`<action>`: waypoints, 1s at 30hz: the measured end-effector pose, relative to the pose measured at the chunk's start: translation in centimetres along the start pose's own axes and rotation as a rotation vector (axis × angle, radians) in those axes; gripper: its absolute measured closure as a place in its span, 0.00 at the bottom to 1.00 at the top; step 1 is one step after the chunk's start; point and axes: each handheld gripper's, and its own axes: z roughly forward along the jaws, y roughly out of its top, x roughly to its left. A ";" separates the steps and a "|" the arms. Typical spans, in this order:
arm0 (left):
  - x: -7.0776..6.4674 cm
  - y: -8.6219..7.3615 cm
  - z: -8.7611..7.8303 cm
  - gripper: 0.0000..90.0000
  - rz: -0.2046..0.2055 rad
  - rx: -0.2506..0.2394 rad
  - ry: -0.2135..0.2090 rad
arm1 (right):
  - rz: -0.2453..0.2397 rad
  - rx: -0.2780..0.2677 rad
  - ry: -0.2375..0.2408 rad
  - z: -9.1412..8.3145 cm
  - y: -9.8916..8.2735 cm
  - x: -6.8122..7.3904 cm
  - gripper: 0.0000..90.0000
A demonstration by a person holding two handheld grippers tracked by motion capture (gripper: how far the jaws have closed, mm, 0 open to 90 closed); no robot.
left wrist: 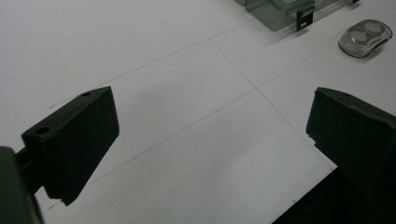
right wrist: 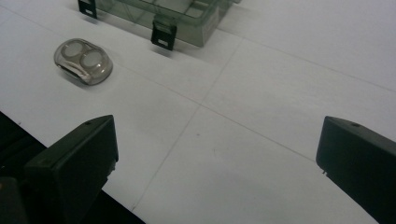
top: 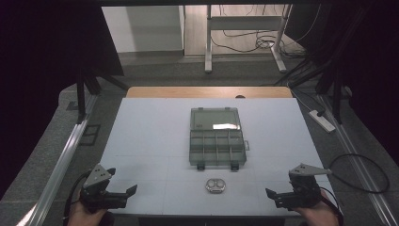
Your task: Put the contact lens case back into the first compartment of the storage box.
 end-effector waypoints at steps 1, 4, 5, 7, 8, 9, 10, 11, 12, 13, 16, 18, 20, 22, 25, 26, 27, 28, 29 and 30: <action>0.0 0.0 0.0 0.03 -0.001 0.000 0.000 | -0.004 -0.004 0.005 0.0 0.1 0.0 0.00; 0.0 0.0 0.0 0.03 -0.001 0.000 0.001 | -0.014 -0.014 0.025 0.1 0.2 0.1 0.00; 0.0 0.0 0.0 0.03 -0.002 0.001 0.001 | -0.020 -0.019 0.038 0.2 0.3 0.1 0.00; 0.0 0.0 0.0 0.03 -0.003 0.001 0.001 | -0.023 -0.021 0.050 0.2 0.4 0.0 0.00; 0.0 0.0 0.0 0.03 -0.003 0.001 0.001 | -0.023 -0.021 0.050 0.2 0.4 0.0 0.00; 0.0 0.0 0.0 0.03 -0.003 0.001 0.001 | -0.024 -0.021 0.056 0.3 0.4 0.0 0.00; 0.0 0.0 0.0 0.03 -0.004 0.001 0.001 | -0.021 -0.023 0.062 0.3 0.5 0.0 0.00; 0.0 0.0 0.0 0.03 -0.004 0.001 0.001 | -0.021 -0.025 0.065 0.3 0.5 0.0 0.00; 0.0 0.0 0.0 0.03 -0.004 0.001 0.001 | -0.020 -0.027 0.068 0.3 0.6 0.0 0.00; 0.0 0.0 0.0 0.03 -0.005 0.001 0.001 | -0.018 -0.031 0.073 0.4 0.6 0.0 0.00; 0.0 0.0 0.0 0.03 -0.005 0.001 0.001 | -0.020 -0.044 0.078 0.5 0.8 0.1 0.00; 0.0 0.0 0.0 0.03 -0.005 0.002 0.002 | -0.026 -0.053 0.083 0.5 1.0 0.2 0.00; 0.0 0.0 0.0 0.03 -0.005 0.003 0.003 | -0.028 -0.056 0.087 0.6 1.1 0.2 0.00; 0.0 0.0 0.1 0.03 -0.005 0.003 0.003 | -0.039 -0.058 0.096 0.7 1.4 0.3 0.00; 0.0 0.0 0.1 0.03 -0.007 0.004 0.003 | -0.060 -0.044 0.108 1.1 1.8 0.5 0.00; 0.0 0.0 0.1 0.03 -0.007 0.004 0.003 | -0.060 -0.044 0.108 1.1 1.8 0.5 0.00; 0.0 0.0 0.1 0.03 -0.007 0.005 0.003 | -0.064 -0.040 0.113 1.2 1.9 0.5 0.00; 0.1 0.0 0.1 0.03 -0.007 0.005 0.004 | -0.065 -0.032 0.121 1.3 2.0 0.6 0.00; 0.1 0.0 0.1 0.03 -0.007 0.005 0.003 | -0.066 -0.026 0.127 1.5 2.1 0.7 0.00; 0.1 0.0 0.1 0.03 -0.007 0.005 0.003 | -0.068 -0.022 0.132 1.7 2.2 0.8 0.00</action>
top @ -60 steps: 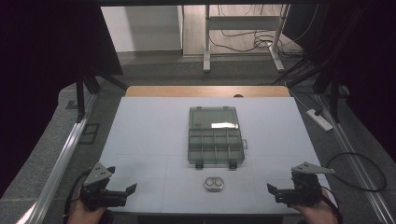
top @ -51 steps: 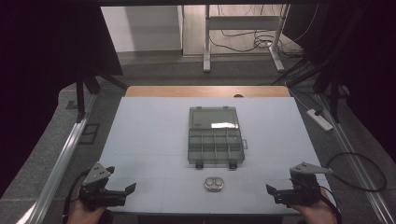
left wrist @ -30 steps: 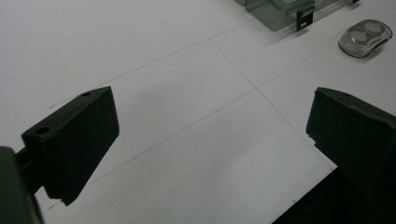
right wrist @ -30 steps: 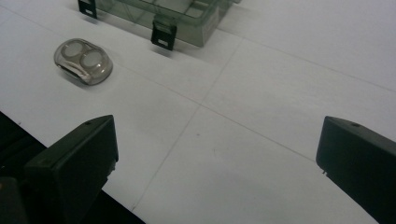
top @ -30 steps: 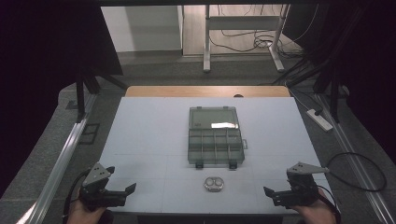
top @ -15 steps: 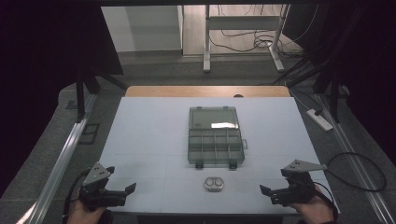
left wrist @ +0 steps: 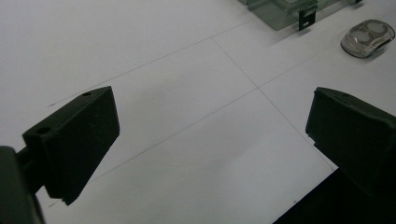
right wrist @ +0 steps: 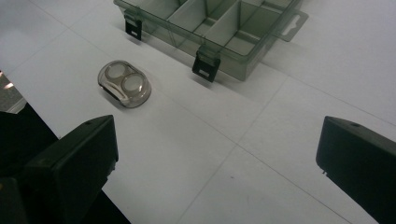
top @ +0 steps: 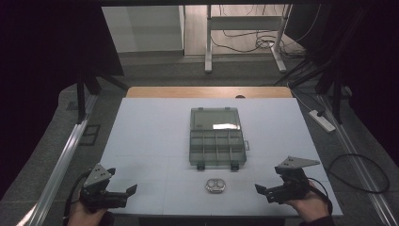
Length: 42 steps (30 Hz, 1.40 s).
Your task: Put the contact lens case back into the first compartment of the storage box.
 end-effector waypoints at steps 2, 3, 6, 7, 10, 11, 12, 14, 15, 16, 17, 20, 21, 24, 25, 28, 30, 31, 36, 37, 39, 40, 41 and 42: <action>0.0 0.0 0.0 0.03 -0.001 0.000 0.000 | 0.001 0.003 0.008 0.2 0.2 0.1 0.00; 0.0 0.0 0.0 0.03 -0.001 0.001 0.000 | 0.001 0.002 0.013 0.3 0.2 0.1 0.00; 0.0 0.0 0.0 0.03 -0.001 0.001 0.000 | -0.003 -0.001 0.017 0.5 0.4 0.2 0.00; 0.0 0.0 0.0 0.03 0.000 0.001 0.001 | -0.004 -0.003 0.024 0.7 0.6 0.3 0.00; 0.0 0.0 0.0 0.03 0.000 0.002 0.002 | -0.011 -0.002 0.029 0.8 0.7 0.4 0.00; 0.0 0.0 0.0 0.03 0.001 0.001 0.002 | -0.016 -0.001 0.031 0.9 0.8 0.4 0.00; 0.0 0.0 0.0 0.03 0.000 0.001 0.002 | -0.023 0.004 0.036 1.2 1.0 0.6 0.00; 0.0 0.0 0.0 0.03 0.001 0.001 0.002 | -0.024 0.006 0.038 1.3 1.0 0.6 0.00; 0.0 0.0 0.0 0.03 0.001 0.001 0.002 | -0.025 0.007 0.041 1.4 1.1 0.7 0.00; 0.0 0.0 0.0 0.03 0.002 0.001 0.003 | -0.029 0.007 0.045 1.5 1.3 0.8 0.00; 0.0 0.0 0.0 0.03 0.002 0.001 0.003 | -0.034 0.008 0.050 1.6 1.4 0.9 0.00; -0.1 0.0 0.0 0.03 0.003 0.002 0.003 | -0.047 0.009 0.060 2.0 1.8 1.2 0.00; -0.1 0.0 0.0 0.03 0.003 0.002 0.003 | -0.054 0.016 0.065 2.2 1.9 1.4 0.00; -0.1 0.0 0.0 0.03 0.002 0.002 0.004 | -0.065 0.021 0.071 2.5 2.2 1.6 0.00; -0.1 0.0 0.0 0.03 0.002 0.002 0.003 | -0.066 0.025 0.074 2.7 2.2 1.6 0.00; -0.1 0.0 0.0 0.03 0.002 0.002 0.003 | -0.071 0.035 0.079 3.1 2.5 1.8 0.00; -0.1 0.0 0.0 0.03 0.002 0.002 0.004 | -0.077 0.039 0.081 3.4 2.6 1.9 0.00; -0.1 0.0 0.0 0.03 0.002 0.002 0.003 | -0.081 0.043 0.083 3.5 2.7 2.0 0.00; -0.1 0.0 0.0 0.03 0.002 0.002 0.003 | -0.095 0.070 0.092 4.3 3.1 2.5 0.00; -0.1 0.0 0.0 0.03 0.002 0.003 0.003 | -0.098 0.072 0.092 4.4 3.2 2.5 0.00; -0.1 0.0 0.0 0.03 0.003 0.002 0.003 | -0.103 0.087 0.090 4.7 3.3 2.7 0.00; -0.1 0.0 0.0 0.03 0.003 0.002 0.003 | -0.103 0.087 0.090 4.7 3.3 2.7 0.00; -0.1 0.0 0.0 0.03 0.002 0.002 0.003 | -0.115 0.097 0.085 4.9 3.4 2.8 0.00; -0.1 0.0 0.0 0.03 0.002 0.002 0.003 | -0.115 0.097 0.085 4.9 3.4 2.8 0.00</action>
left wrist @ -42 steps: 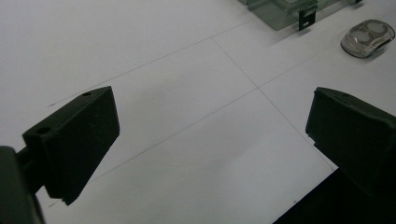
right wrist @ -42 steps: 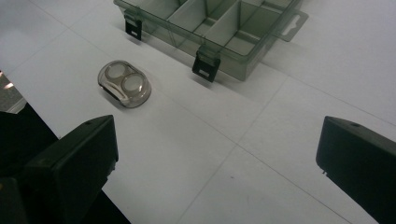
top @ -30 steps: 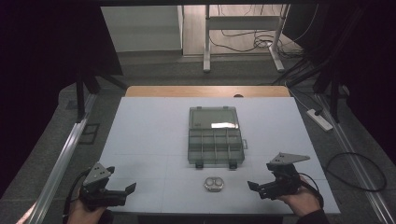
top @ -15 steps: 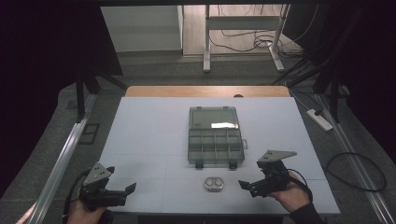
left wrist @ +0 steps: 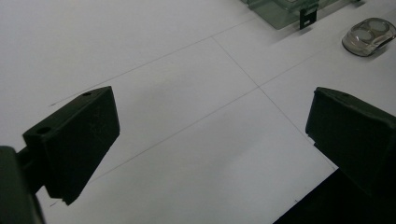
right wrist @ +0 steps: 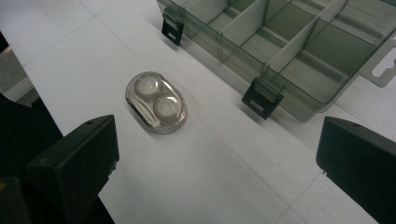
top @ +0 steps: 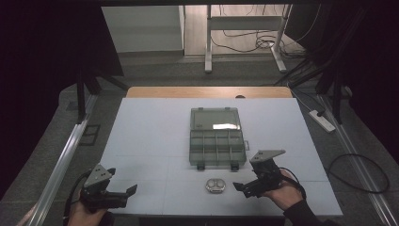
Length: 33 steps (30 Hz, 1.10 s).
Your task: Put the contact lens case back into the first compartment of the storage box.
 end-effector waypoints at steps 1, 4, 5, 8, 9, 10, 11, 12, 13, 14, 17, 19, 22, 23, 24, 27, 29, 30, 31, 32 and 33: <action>0.0 0.0 0.0 0.03 0.000 0.000 0.000 | -0.004 0.013 0.000 0.3 0.2 0.1 0.00; 0.0 0.0 0.0 0.03 0.000 0.000 0.001 | -0.004 0.021 -0.005 0.5 0.3 0.3 0.00; 0.0 0.0 0.0 0.03 0.000 0.000 0.001 | -0.007 0.027 -0.005 0.7 0.4 0.4 0.00; 0.0 0.0 0.0 0.03 0.000 0.000 0.001 | -0.021 0.044 -0.007 1.0 0.7 0.7 0.00; 0.0 0.0 0.0 0.03 0.000 0.000 0.001 | -0.024 0.047 -0.006 1.1 0.8 0.7 0.00; 0.0 0.0 0.0 0.03 0.000 0.000 0.001 | -0.029 0.052 -0.004 1.3 0.9 0.8 0.00; 0.0 0.0 0.0 0.03 0.001 0.000 0.001 | -0.027 0.058 -0.002 1.4 1.0 0.9 0.00; 0.0 0.0 0.0 0.03 0.001 0.000 0.001 | -0.031 0.062 -0.002 1.5 1.1 0.9 0.00; 0.0 0.0 0.0 0.03 0.000 -0.001 0.001 | -0.032 0.066 0.000 1.6 1.2 1.0 0.00; 0.0 0.0 0.0 0.03 0.000 -0.001 0.001 | -0.040 0.074 0.003 1.8 1.3 1.1 0.00; 0.0 0.0 0.0 0.03 0.001 0.000 0.001 | -0.056 0.093 0.012 2.3 1.6 1.2 0.00; 0.0 0.0 0.0 0.03 0.002 0.000 0.001 | -0.058 0.095 0.014 2.5 1.7 1.3 0.00; 0.0 0.0 0.0 0.03 0.002 -0.001 0.001 | -0.070 0.111 0.024 3.1 2.0 1.6 0.00; 0.0 0.0 0.0 0.03 0.001 0.000 0.001 | -0.070 0.111 0.024 3.1 2.0 1.6 0.00; 0.0 0.0 0.0 0.03 0.002 -0.001 0.001 | -0.074 0.117 0.023 3.2 2.1 1.6 0.00; 0.0 0.0 0.0 0.03 0.003 -0.001 0.001 | -0.078 0.133 0.027 3.8 2.3 1.8 0.00; 0.0 0.0 0.0 0.03 0.003 -0.001 0.001 | -0.077 0.139 0.031 4.0 2.4 1.9 0.00; 0.0 0.0 0.0 0.03 0.003 -0.001 0.001 | -0.081 0.144 0.034 4.3 2.5 2.0 0.00; 0.0 0.0 0.0 0.03 0.003 -0.002 0.001 | -0.085 0.150 0.034 4.4 2.6 2.1 0.00; 0.0 0.0 0.0 0.03 0.003 -0.001 0.000 | -0.099 0.161 0.038 4.8 2.7 2.2 0.00; 0.0 0.0 0.0 0.03 0.003 -0.001 0.000 | -0.109 0.168 0.040 4.9 2.7 2.3 0.00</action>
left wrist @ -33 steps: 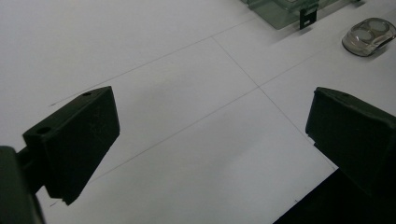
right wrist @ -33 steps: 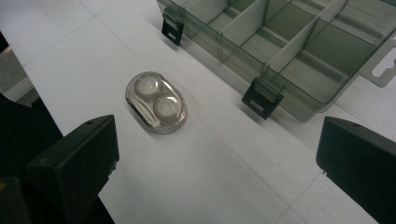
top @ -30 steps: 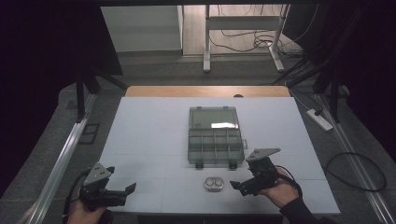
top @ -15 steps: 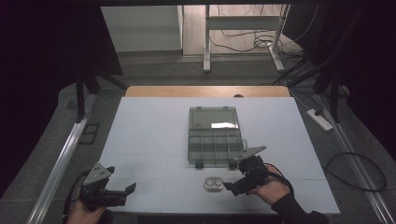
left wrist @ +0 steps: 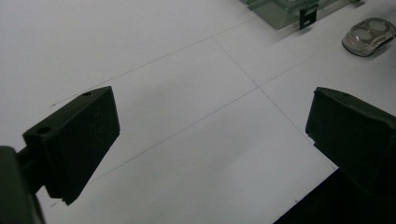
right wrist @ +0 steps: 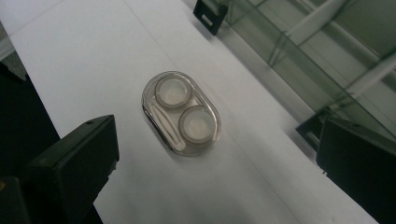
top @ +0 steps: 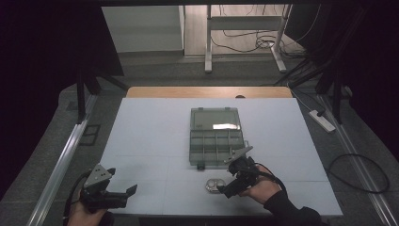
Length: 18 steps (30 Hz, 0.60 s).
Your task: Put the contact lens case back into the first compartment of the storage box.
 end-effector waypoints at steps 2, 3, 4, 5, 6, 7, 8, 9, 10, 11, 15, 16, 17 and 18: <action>0.0 0.0 0.0 0.03 0.000 0.000 0.000 | -0.006 0.008 0.002 0.2 0.1 0.1 0.00; 0.0 0.0 0.0 0.03 0.000 0.000 0.000 | -0.023 0.020 0.003 0.6 0.2 0.3 0.00; 0.0 0.0 0.0 0.03 0.000 0.000 0.000 | -0.031 0.027 0.005 0.7 0.3 0.4 0.00; 0.0 0.0 0.0 0.03 0.000 0.000 0.000 | -0.031 0.027 0.005 0.7 0.3 0.4 0.00; 0.0 0.0 0.0 0.03 0.000 0.000 0.001 | -0.036 0.031 0.005 0.9 0.3 0.4 0.00; 0.0 0.0 0.0 0.03 0.000 0.000 0.001 | -0.044 0.040 0.006 1.1 0.4 0.5 0.00; 0.0 0.0 0.0 0.03 0.000 0.000 0.001 | -0.048 0.045 0.007 1.3 0.4 0.6 0.00; 0.0 0.0 0.0 0.03 0.000 0.000 0.001 | -0.057 0.060 0.009 1.7 0.6 0.8 0.00; 0.0 0.0 0.0 0.03 0.000 0.000 0.001 | -0.061 0.066 0.010 1.9 0.6 0.8 0.00; 0.0 0.0 0.0 0.03 0.000 0.000 0.001 | -0.065 0.073 0.012 2.1 0.7 0.9 0.00; 0.0 0.0 0.0 0.03 -0.001 0.000 0.001 | -0.085 0.096 0.013 2.8 0.9 1.0 0.00; 0.0 0.0 0.0 0.03 -0.001 0.000 0.001 | -0.095 0.111 0.012 3.2 1.0 1.1 0.00; 0.0 0.0 0.0 0.03 -0.001 0.000 0.001 | -0.095 0.111 0.012 3.2 1.0 1.1 0.00; 0.0 0.0 0.0 0.03 0.000 0.001 0.001 | -0.099 0.118 0.013 3.4 1.0 1.1 0.00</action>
